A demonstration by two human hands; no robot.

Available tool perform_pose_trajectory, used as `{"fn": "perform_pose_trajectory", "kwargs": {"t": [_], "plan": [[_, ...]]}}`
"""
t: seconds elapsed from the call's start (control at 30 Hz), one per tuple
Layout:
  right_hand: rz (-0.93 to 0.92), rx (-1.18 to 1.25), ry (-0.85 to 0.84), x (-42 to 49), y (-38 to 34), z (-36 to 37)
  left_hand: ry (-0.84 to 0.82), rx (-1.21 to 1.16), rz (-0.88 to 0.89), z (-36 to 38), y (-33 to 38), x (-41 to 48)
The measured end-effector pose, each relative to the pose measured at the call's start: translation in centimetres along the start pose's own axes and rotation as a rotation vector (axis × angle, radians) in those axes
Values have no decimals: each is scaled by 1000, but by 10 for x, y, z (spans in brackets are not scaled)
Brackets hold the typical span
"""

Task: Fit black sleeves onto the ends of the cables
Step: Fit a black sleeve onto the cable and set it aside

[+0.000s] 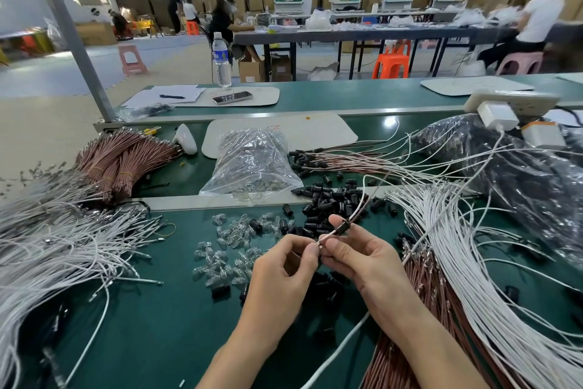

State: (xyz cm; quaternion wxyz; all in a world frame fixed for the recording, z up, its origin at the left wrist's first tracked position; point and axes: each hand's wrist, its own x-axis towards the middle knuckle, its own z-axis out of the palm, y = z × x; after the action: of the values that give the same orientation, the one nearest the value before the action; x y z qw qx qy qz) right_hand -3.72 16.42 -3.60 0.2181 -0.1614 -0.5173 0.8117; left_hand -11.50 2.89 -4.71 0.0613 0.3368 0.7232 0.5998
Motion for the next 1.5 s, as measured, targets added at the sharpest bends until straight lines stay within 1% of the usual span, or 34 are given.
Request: {"fn": "perform_pose_trajectory", "kwargs": {"t": [0.23, 0.33, 0.47, 0.53, 0.6, 0.63, 0.73, 0.77, 0.83, 0.9, 1.0, 1.1, 1.23, 1.43, 1.5], "plan": [[27, 16, -21, -2, -1, 3, 10, 17, 13, -1, 0, 0], [48, -85, -68, -5, 0, 5, -1, 41, 29, -1, 0, -1], [38, -145, -50, -6, 1, 5, -25, 105, 47, -4, 2, -2], [29, -142, -40, -5, 1, 5, -46, 220, 86, -10, 5, -1], [28, -104, -13, -4, 1, 4, -40, 440, 149, -22, 8, 0], [33, -77, 6, -3, 1, 2, -10, 519, 158, -31, 9, 0], [61, -11, 59, 0, -1, -1, 111, 654, 75, -66, 2, -4], [69, 2, 67, 0, -1, -2, 109, 730, 34, -76, -1, -7], [80, 22, 70, 1, -1, -3, 15, 849, -16, -89, -8, -15], [83, 41, 67, 2, -1, -2, -106, 883, -30, -94, -12, -20], [80, 63, 68, 3, -2, -3, -202, 907, -27, -97, -11, -21], [87, 89, 71, 4, -1, -4, -227, 935, 0, -97, -9, -21], [95, 101, 78, 3, -1, -4, -209, 980, 57, -95, -7, -20], [105, 166, 91, 2, -2, -3, -251, 1103, 42, -91, -5, -5], [113, 197, 92, 1, -4, -2, -270, 1146, 76, -88, -2, 2]]}}
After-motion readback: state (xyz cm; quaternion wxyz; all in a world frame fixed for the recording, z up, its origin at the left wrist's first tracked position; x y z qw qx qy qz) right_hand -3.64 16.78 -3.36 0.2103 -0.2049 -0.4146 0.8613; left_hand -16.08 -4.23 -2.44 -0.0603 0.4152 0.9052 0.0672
